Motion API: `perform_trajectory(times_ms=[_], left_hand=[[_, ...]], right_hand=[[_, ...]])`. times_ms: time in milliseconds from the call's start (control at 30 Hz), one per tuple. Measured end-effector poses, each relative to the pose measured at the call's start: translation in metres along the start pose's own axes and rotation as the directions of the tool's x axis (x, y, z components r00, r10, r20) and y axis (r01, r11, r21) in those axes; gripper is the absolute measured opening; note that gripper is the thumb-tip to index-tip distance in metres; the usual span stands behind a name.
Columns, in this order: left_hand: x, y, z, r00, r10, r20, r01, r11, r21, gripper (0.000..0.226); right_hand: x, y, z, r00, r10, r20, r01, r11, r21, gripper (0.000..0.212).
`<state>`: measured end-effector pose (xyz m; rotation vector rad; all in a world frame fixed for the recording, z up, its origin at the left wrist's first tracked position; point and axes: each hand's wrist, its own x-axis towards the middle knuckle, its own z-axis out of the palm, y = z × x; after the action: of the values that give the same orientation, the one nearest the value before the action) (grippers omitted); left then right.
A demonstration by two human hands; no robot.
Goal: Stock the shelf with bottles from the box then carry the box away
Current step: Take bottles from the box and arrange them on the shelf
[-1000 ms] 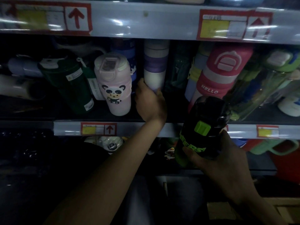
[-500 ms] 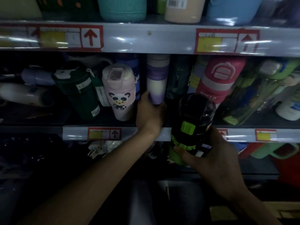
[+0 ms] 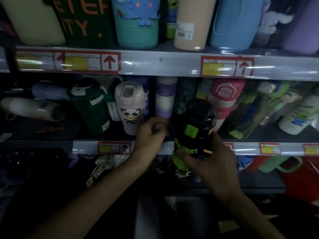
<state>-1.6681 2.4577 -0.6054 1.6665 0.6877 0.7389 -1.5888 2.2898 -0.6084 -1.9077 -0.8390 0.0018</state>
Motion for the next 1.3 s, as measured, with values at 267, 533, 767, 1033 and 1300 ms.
perform_trajectory(times_ms=[267,533,767,1033,1300], left_hand=[[-0.01,0.01,-0.014,0.996,0.082,0.035,-0.08,0.996,-0.043,0.026],[-0.012,0.012,-0.02,0.997,0.059,-0.058,-0.061,0.997,-0.038,0.046],[-0.013,0.008,-0.023,0.995,0.006,-0.096,-0.012,0.998,-0.06,0.049],[-0.007,0.0,-0.012,0.982,-0.012,-0.186,-0.018,0.987,-0.162,0.029],[-0.007,-0.007,-0.011,0.99,-0.039,-0.139,0.017,0.987,-0.16,0.025]], right_hand=[[0.019,-0.027,0.015,0.995,-0.054,-0.084,0.069,0.979,0.192,0.061],[0.036,-0.03,0.035,0.991,-0.133,-0.026,0.135,0.956,0.26,0.069],[0.052,-0.02,0.055,0.987,-0.149,0.068,0.123,0.95,0.288,0.071],[0.069,-0.014,0.071,0.986,-0.081,0.143,0.028,0.94,0.34,0.072],[0.073,-0.008,0.081,0.988,-0.049,0.147,-0.009,0.929,0.37,0.065]])
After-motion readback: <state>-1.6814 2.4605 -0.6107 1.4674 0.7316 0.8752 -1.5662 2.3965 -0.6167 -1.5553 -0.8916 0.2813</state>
